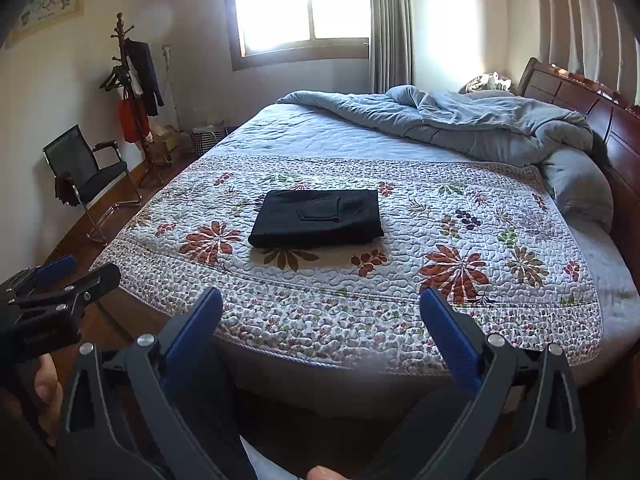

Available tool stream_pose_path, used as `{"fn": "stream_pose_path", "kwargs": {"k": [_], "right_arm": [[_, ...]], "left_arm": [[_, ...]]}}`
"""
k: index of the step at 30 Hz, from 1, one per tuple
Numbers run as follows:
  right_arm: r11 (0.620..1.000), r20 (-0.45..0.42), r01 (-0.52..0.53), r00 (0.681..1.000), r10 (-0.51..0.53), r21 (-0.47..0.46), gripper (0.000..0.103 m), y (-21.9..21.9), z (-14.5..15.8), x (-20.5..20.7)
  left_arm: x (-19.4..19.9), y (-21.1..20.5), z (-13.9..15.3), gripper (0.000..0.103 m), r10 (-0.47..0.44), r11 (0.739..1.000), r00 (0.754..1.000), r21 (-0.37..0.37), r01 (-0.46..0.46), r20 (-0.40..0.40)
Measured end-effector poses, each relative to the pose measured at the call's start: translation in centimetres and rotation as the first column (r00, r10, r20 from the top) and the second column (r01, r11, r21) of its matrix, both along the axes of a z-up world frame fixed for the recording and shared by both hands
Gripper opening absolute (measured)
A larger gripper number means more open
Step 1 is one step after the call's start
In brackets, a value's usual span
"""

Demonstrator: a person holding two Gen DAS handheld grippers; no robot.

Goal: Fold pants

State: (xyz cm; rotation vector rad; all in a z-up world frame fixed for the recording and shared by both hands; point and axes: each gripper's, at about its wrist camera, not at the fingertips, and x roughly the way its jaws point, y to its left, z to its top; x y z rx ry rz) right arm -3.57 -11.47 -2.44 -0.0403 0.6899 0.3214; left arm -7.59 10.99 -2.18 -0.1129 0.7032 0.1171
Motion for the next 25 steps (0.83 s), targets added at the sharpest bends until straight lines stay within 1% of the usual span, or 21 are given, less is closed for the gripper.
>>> {"fn": "stream_pose_path", "kwargs": {"k": [18, 25], "right_arm": [[1.000, -0.003, 0.003, 1.000, -0.003, 0.002, 0.098, -0.14, -0.52, -0.13], [1.000, -0.004, 0.005, 1.000, -0.005, 0.004, 0.098, -0.13, -0.69, -0.19]], "left_arm": [[-0.47, 0.00, -0.34, 0.099, 0.020, 1.000, 1.000, 0.004, -0.020, -0.013], [-0.34, 0.09, -0.47, 0.099, 0.013, 1.000, 1.000, -0.011, -0.013, -0.023]]}}
